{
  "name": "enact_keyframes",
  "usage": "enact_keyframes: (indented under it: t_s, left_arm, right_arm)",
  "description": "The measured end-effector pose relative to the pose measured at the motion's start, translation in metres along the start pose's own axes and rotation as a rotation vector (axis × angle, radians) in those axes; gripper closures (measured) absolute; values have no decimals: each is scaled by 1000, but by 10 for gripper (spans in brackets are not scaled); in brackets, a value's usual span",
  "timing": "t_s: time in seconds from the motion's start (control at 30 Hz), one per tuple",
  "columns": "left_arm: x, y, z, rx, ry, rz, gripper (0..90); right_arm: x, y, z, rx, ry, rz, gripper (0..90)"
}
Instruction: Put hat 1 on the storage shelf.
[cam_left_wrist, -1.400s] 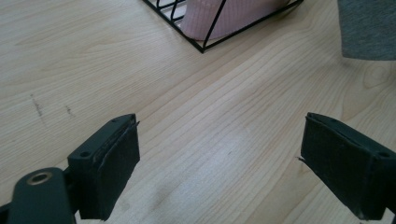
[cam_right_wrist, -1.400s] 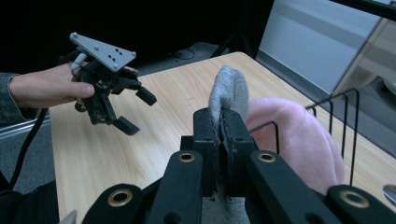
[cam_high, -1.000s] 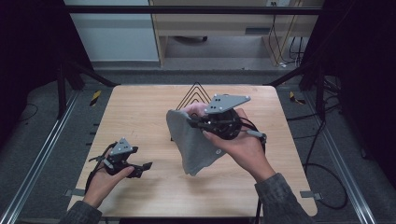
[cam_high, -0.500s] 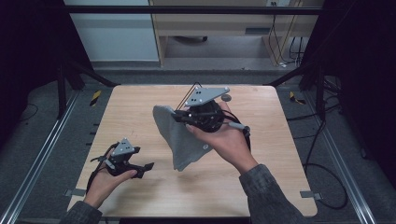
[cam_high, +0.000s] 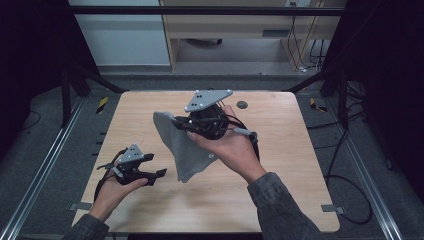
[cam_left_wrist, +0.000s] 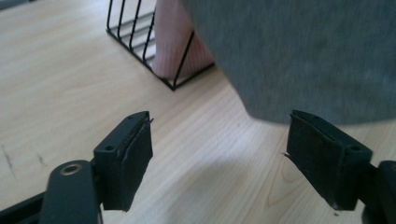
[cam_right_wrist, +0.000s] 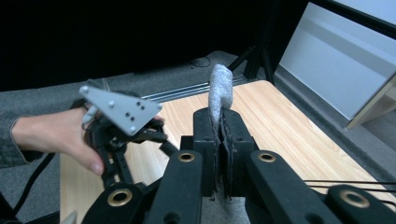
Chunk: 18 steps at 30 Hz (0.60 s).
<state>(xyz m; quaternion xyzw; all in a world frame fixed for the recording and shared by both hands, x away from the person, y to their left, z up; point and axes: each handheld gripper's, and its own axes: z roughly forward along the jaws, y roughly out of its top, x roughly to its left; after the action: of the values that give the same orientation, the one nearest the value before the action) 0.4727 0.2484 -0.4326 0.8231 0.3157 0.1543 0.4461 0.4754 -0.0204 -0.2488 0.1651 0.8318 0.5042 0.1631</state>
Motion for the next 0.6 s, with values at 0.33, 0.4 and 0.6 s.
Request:
enact_keyframes:
  t_s: [0.33,0.4,0.6]
  left_arm:
    - [10,20,-3,-37,-18,14,305]
    - [11,23,-1,-52,-31,9,338]
    - [13,34,11,-55,-49,27,593]
  right_arm:
    - [7,0,11,28,24,-19,862]
    - [7,0,11,30,24,-18,862]
    - [3,-7,11,38,14,-1,862]
